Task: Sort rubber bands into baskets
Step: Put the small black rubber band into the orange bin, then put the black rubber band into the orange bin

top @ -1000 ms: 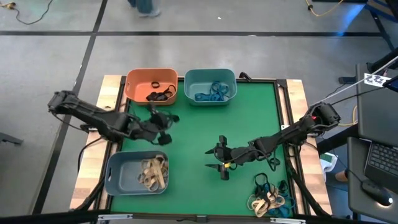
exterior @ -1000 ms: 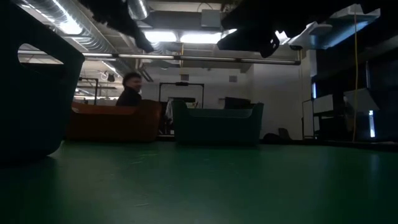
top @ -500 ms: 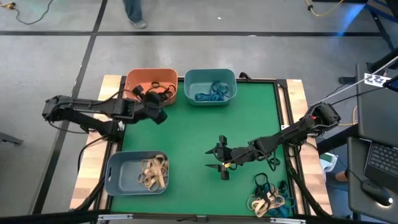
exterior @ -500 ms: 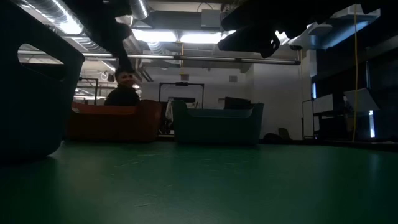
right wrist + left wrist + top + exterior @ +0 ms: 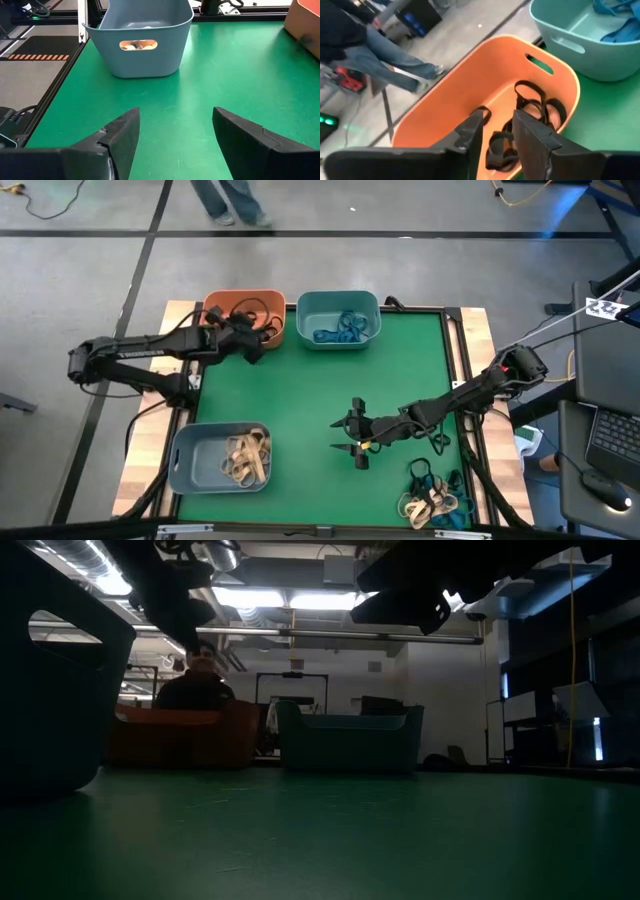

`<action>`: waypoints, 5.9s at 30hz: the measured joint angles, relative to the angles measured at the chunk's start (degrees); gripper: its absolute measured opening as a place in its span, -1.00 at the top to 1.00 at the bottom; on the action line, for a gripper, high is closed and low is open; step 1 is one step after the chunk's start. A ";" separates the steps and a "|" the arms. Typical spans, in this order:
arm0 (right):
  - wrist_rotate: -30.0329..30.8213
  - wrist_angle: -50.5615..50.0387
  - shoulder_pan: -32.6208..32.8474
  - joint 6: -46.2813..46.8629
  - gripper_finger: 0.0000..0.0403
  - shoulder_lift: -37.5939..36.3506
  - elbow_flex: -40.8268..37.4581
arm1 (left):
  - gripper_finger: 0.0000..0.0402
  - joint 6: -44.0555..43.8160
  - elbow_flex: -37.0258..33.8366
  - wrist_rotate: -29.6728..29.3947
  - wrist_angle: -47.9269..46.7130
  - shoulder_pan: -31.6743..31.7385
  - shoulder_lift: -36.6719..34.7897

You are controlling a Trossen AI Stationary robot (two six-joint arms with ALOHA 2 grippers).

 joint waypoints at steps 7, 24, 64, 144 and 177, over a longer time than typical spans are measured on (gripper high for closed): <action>0.00 -0.24 0.00 0.00 -0.24 0.00 0.00 | 0.35 -0.48 0.00 8.82 -0.56 2.26 0.00; 0.00 -2.84 0.00 0.00 -0.24 0.00 -0.02 | 0.35 -11.31 -3.16 23.57 -4.27 -3.50 0.00; 0.00 -3.38 0.00 0.15 -0.24 3.78 -0.09 | 0.35 -27.15 -19.12 17.89 13.78 -3.15 16.85; 0.02 -4.15 0.00 0.00 -0.24 3.78 -0.07 | 0.45 -31.78 -29.79 22.96 18.31 4.95 8.11; 0.01 -3.88 0.00 -0.02 -0.24 3.80 -0.07 | 0.98 -5.94 -12.26 20.83 21.96 3.25 0.91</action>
